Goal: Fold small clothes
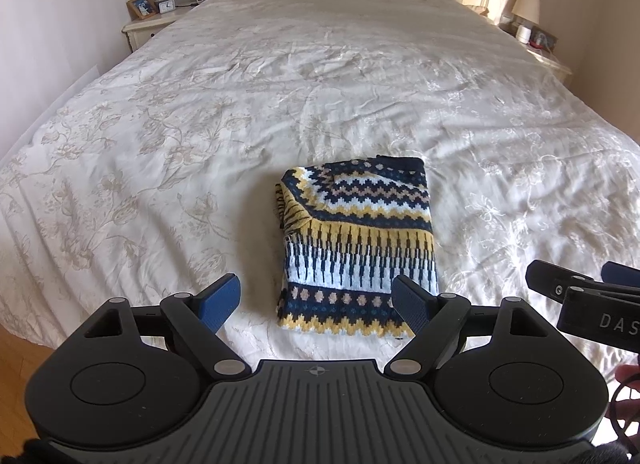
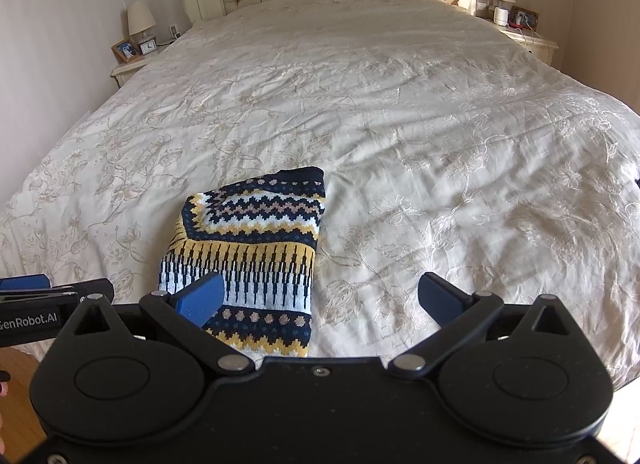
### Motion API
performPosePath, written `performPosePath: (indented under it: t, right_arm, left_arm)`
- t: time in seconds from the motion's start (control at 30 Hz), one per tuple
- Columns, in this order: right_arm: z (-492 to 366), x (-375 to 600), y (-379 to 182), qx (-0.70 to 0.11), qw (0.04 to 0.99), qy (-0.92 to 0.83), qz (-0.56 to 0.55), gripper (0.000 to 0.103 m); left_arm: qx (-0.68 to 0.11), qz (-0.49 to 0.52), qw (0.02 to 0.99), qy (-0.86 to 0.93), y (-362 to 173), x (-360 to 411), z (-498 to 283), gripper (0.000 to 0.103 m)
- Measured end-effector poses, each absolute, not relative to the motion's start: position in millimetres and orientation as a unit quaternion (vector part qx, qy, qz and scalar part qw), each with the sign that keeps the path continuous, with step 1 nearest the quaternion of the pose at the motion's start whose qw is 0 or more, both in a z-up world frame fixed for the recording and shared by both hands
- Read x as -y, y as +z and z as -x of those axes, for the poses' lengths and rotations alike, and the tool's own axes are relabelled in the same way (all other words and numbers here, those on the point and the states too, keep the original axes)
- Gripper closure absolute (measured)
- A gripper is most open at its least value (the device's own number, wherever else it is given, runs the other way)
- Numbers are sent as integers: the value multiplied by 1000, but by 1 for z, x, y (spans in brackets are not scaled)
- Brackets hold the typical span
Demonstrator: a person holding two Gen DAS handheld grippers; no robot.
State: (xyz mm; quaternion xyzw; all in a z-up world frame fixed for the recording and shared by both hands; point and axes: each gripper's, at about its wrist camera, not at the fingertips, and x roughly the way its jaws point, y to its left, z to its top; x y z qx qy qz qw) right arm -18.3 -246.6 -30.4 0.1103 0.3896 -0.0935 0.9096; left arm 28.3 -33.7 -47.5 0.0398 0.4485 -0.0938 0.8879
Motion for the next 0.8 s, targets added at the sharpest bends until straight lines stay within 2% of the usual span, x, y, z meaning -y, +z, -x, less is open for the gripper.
performPosePath:
  t: [0.8]
  right_arm:
    - [13,248,-32,-392,909,-92,-110,0]
  left_arm:
    - [-443,-49,889,-106,-52,32,-32,21]
